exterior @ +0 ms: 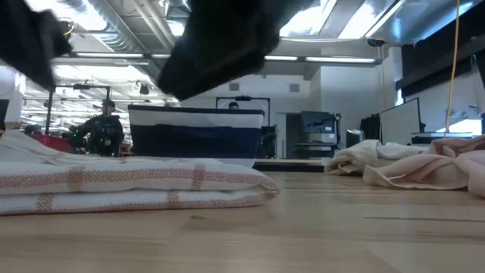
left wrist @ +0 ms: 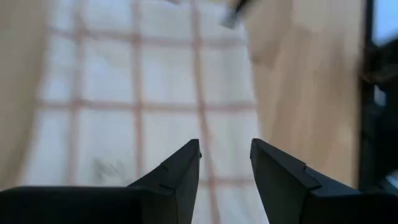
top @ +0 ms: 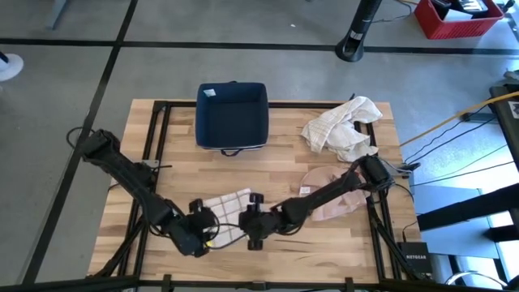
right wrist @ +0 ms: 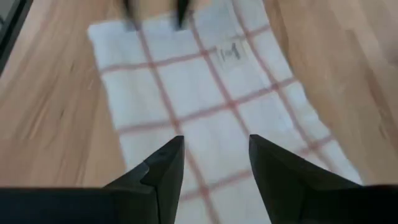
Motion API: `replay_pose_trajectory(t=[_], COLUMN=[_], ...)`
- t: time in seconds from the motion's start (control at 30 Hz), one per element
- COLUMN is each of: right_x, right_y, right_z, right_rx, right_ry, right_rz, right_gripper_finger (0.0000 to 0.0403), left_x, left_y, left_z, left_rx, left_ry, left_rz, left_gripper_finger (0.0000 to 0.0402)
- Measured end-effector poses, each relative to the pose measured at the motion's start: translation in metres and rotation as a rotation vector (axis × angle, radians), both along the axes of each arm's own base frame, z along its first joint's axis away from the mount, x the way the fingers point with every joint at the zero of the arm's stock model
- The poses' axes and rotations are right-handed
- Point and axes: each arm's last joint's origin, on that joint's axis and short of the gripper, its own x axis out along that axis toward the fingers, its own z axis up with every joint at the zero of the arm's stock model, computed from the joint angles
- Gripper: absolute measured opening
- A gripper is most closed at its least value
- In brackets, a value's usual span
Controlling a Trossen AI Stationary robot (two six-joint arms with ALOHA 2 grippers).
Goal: Fold towel
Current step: Fold the left white patterned towel
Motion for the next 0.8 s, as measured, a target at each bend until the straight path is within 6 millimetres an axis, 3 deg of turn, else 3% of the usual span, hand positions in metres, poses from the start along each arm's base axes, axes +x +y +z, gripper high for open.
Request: replay_pose_trajectory(t=[0.1, 0.33, 0.6, 0.8], right_x=[-0.008, -0.012, 0.02, 0.044], right_y=[0.002, -0.006, -0.038, -0.083], right_z=[-0.007, -0.058, -0.082, -0.071], right_rx=[0.024, 0.076, 0.079, 0.047], right_ry=[0.044, 0.07, -0.056, -0.218], right_rz=[-0.032, -0.162, -0.173, -0.179], right_gripper_finger=[0.0182, 0.0182, 0.0182, 0.0182], left_x=[0.006, -0.009, -0.042, -0.067], left_y=[0.013, 0.026, -0.001, -0.024], left_z=[-0.01, -0.053, -0.065, -0.061], left_rx=[0.077, 0.041, -0.105, -0.231], left_ry=[0.024, 0.258, 0.233, 0.23], left_rz=[0.01, 0.105, 0.305, 0.394], left_gripper_finger=[0.0136, 0.0136, 0.0136, 0.0136])
